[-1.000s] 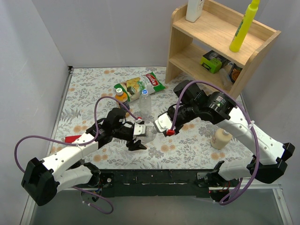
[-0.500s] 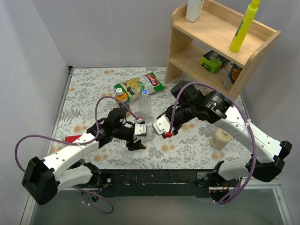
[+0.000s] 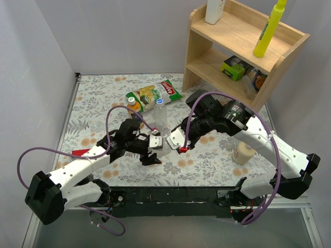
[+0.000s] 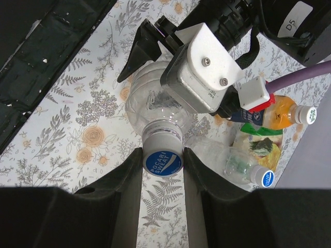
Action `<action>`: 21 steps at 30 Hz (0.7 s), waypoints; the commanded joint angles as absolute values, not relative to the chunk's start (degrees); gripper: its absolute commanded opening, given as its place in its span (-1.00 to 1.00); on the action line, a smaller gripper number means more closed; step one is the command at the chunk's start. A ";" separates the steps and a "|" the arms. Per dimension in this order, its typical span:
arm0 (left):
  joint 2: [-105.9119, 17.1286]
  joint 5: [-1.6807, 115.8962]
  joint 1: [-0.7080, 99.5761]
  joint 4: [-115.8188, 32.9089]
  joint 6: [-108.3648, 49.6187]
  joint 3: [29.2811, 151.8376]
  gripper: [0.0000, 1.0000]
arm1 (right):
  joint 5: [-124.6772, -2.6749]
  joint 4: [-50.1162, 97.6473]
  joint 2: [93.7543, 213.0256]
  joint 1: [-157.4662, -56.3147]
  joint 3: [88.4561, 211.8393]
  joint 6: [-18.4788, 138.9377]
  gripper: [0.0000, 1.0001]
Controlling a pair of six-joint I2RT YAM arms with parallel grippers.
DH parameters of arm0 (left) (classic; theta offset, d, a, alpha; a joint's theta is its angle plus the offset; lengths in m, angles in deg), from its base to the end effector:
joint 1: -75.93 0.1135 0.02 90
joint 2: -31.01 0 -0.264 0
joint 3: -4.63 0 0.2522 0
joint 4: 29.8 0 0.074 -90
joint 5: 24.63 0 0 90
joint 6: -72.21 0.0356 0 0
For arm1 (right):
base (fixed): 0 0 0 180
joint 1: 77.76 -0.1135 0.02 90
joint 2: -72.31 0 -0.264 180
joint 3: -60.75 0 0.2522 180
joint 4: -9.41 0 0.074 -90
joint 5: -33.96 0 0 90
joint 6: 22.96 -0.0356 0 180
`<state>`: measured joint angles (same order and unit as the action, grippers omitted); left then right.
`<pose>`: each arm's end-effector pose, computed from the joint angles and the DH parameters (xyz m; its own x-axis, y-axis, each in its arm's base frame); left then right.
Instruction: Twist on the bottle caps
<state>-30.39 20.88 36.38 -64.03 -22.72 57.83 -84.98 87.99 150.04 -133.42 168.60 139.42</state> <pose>0.1511 -0.1572 0.2423 -0.5916 0.4091 -0.6947 0.8052 0.2568 -0.5345 0.1278 0.2176 0.4193 0.7334 -0.4051 -0.5459 -0.6759 -0.5198 -0.5224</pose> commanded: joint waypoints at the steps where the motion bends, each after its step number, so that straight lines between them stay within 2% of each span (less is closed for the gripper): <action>1: -27.70 19.23 36.21 -56.75 -22.89 59.00 -1.00 | -85.74 91.02 151.23 -134.36 169.52 137.63 -0.68; 13: -27.34 22.56 36.21 -48.48 -25.08 58.20 -1.00 | -88.82 91.99 155.28 -134.28 171.10 129.45 -0.66; 21: -26.91 27.31 36.21 -39.53 -33.52 57.77 -1.00 | -89.70 88.74 158.00 -134.28 171.73 119.53 -0.66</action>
<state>-29.85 25.82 36.38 -57.25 -27.01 55.40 -84.42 87.03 154.68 -132.88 173.12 128.19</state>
